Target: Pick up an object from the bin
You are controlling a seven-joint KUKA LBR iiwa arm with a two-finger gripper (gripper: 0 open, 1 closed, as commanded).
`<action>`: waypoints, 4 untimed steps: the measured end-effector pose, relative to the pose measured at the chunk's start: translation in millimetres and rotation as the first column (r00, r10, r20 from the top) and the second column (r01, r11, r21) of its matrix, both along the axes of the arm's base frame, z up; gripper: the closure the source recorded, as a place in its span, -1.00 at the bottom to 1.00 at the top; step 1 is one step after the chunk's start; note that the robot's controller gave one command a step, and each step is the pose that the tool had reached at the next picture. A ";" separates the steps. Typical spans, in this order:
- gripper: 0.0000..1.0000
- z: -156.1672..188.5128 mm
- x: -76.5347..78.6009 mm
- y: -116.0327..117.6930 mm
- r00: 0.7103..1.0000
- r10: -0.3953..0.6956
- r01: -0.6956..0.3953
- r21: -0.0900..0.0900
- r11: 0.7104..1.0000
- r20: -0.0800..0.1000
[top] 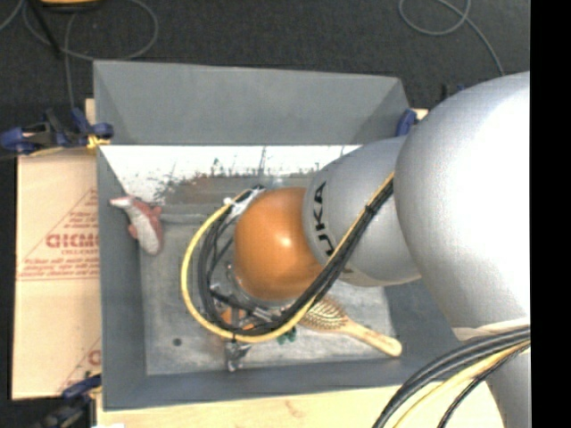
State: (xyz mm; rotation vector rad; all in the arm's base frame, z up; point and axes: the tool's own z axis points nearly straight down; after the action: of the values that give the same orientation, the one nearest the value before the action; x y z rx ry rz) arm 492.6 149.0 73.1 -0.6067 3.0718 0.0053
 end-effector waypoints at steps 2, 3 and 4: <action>1.00 43.4 -7.1 -2.7 1.000 -0.008 0.007 -0.008 1.000 -0.016; 1.00 80.0 -0.3 -6.0 1.000 0.004 -0.004 -0.004 1.000 -0.002; 1.00 107.7 -8.0 -8.9 1.000 -0.005 0.005 -0.008 1.000 -0.018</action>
Offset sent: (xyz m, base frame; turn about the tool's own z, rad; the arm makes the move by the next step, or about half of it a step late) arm -0.0091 -0.0014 0.1236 0.0117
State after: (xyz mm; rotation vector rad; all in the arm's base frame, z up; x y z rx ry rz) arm 484.6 140.1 180.8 -0.6029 3.0924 -0.0017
